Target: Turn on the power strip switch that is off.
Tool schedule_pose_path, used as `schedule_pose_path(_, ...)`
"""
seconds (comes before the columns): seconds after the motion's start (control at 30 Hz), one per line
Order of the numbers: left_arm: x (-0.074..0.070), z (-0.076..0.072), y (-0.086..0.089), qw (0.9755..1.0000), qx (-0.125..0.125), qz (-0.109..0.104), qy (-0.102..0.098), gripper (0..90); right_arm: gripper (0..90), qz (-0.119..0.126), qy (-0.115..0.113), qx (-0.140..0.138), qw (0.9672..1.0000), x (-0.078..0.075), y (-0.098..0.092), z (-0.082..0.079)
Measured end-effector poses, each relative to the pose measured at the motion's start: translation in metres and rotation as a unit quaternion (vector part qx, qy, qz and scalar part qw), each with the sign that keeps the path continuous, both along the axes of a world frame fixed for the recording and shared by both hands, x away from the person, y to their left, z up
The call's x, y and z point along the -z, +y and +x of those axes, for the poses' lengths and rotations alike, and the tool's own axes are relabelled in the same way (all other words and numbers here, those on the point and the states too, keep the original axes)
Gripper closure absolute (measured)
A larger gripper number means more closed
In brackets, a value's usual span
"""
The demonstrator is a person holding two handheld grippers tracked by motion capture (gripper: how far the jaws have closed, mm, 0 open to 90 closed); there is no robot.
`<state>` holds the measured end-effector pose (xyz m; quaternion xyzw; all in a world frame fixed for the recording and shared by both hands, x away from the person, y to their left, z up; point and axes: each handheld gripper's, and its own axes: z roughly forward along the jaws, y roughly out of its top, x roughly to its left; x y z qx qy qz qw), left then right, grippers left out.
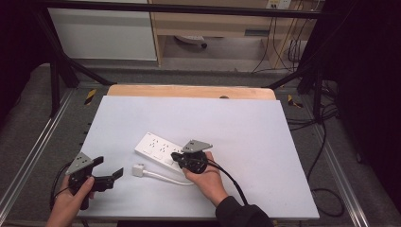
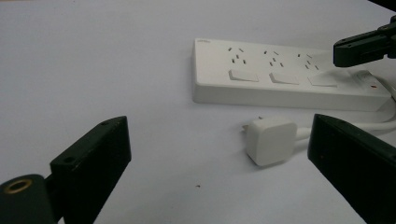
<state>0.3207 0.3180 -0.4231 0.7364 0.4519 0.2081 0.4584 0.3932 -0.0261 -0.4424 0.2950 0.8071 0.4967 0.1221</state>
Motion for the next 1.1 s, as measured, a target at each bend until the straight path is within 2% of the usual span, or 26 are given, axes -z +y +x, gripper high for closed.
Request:
schedule_pose_path(0.43,0.0,0.0,-0.0002,1.0,0.002,0.002,0.0,6.1,88.0,-0.022,0.008,-0.002,0.9997,0.0067,0.0035,0.0003)
schedule_pose_path(0.87,0.0002,0.0001,-0.0004,1.0,0.002,0.003,0.001,6.1,88.5,-0.025,0.005,-0.003,0.9997,0.0056,0.0042,-0.0013)
schedule_pose_path(0.93,0.0002,0.0001,-0.0004,1.0,0.002,0.003,0.001,6.0,88.3,-0.017,0.007,-0.007,0.9998,0.0045,0.0047,-0.002)
schedule_pose_path(1.1,0.0002,0.0,-0.0005,1.0,0.002,0.003,0.001,6.1,88.7,-0.022,0.006,-0.014,0.9996,0.0056,0.0083,-0.0039)
